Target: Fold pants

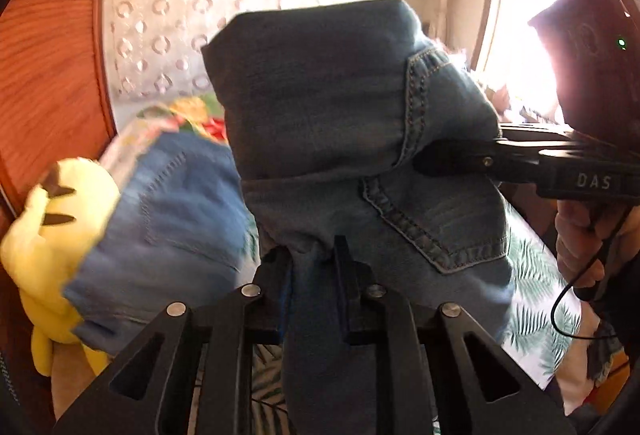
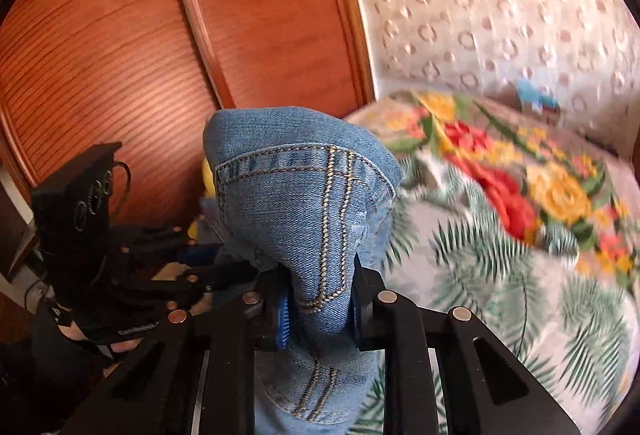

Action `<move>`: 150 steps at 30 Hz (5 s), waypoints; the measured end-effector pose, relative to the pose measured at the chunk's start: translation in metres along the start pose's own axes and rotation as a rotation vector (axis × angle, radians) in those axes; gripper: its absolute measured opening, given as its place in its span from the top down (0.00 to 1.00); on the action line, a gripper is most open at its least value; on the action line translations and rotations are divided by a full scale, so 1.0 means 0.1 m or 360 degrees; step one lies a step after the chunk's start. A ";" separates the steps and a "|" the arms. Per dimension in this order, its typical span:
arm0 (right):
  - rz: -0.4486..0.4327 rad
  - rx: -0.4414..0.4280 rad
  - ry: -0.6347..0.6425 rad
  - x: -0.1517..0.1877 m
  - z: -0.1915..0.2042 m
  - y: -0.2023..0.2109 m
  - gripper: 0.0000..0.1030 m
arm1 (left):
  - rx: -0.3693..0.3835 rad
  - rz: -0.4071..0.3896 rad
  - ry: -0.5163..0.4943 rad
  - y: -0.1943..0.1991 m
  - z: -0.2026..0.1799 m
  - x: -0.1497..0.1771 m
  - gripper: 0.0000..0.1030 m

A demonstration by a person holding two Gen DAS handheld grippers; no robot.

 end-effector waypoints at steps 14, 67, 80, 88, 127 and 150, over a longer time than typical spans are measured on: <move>-0.0214 -0.0271 0.0173 -1.00 0.90 -0.11 0.79 | -0.0276 -0.0340 0.0033 1.05 0.77 -0.81 0.82; -0.0094 0.0243 0.0060 0.01 0.13 -0.75 0.47 | -0.0454 0.0052 -0.0044 -0.13 0.96 -0.45 0.48; -0.0194 0.0378 -0.0025 0.32 0.18 0.05 0.47 | -0.0408 -0.0011 -0.0036 0.08 0.50 -0.22 0.19; -0.0284 0.0528 -0.0044 0.66 0.37 1.14 0.40 | -0.0286 -0.0189 -0.0117 0.45 -0.27 -0.25 0.09; -0.0575 0.0956 -0.0128 1.11 1.36 2.19 0.37 | -0.0258 -0.0412 -0.0206 1.28 -1.65 -0.31 0.09; -0.0565 0.0963 -0.0141 1.24 1.30 2.26 0.37 | -0.0253 -0.0387 -0.0200 1.26 -1.62 -0.27 0.09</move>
Point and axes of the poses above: each gripper's, at about its wrist camera, not at the fingertips, and y roughly against the way its jaws point, z to its left, x to its underside, the point moved 2 cm from there along -y, roughly the way its jaws point, and after that the axes turned 8 degrees about -z, right-handed, at the moved point
